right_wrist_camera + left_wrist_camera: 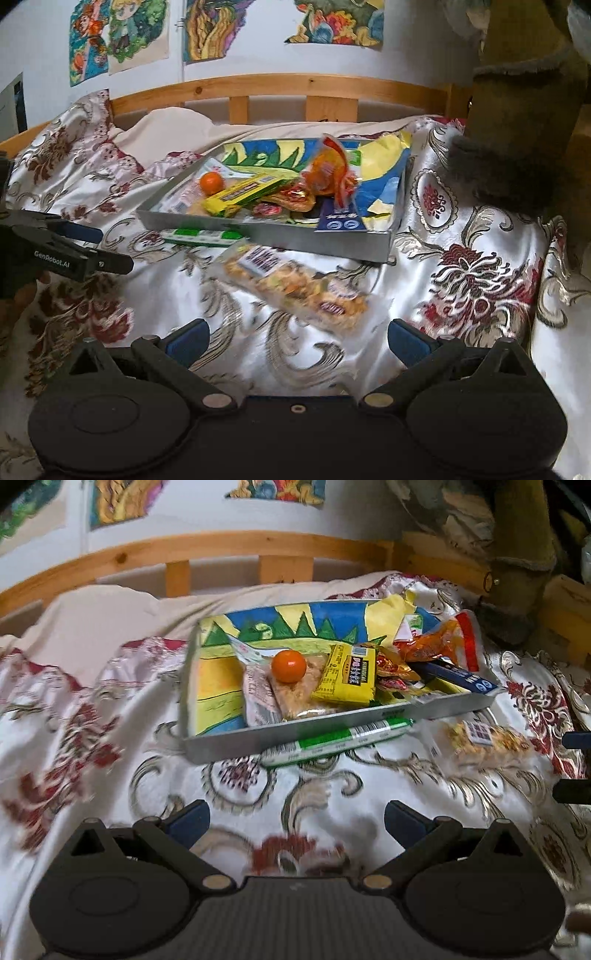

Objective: Organize snacks
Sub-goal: 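Grasp the clear nut bar pack with the right tool, then grasp the green stick snack with left tool while right holds nut bar pack, then carry the stick snack and nut bar pack up over the tray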

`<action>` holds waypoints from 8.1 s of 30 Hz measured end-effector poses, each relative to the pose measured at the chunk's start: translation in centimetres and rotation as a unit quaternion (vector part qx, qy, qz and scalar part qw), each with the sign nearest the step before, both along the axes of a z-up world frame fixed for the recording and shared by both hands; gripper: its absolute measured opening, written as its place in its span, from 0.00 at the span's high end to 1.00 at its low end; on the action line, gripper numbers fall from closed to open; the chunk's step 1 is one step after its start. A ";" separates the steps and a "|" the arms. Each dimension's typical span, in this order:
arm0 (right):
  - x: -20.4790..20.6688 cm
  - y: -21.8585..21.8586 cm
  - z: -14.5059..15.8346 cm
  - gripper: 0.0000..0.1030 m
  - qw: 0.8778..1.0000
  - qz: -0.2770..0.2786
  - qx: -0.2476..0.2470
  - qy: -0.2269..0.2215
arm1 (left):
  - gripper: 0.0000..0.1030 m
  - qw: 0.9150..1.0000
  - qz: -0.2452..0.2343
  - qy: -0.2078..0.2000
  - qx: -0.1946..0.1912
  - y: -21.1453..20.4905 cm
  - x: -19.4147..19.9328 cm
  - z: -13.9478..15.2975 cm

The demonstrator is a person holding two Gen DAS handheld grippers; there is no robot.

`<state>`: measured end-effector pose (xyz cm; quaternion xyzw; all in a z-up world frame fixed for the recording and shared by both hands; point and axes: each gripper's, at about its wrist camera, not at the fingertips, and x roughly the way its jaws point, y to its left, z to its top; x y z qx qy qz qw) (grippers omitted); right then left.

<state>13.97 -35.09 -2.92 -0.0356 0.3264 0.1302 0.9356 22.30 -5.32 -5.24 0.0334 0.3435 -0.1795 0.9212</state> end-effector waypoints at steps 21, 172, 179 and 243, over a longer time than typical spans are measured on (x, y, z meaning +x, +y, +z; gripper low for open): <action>7.8 2.1 -2.2 0.07 0.993 0.096 -0.038 0.049 | 0.00 0.991 -0.115 0.069 -0.026 -1.5 8.0 -1.7; -2.0 -0.1 -3.3 0.57 0.994 -0.099 -0.001 0.039 | 0.65 0.937 -0.323 0.038 0.129 -16.6 1.5 -0.5; -2.8 0.3 -3.2 0.61 0.993 -0.107 0.007 0.044 | 0.79 0.959 -0.247 0.074 0.119 -15.2 0.3 -0.4; 14.3 6.3 5.6 0.62 0.991 -0.019 -0.068 -0.112 | 0.83 0.999 0.023 0.026 -0.023 -5.1 11.7 7.4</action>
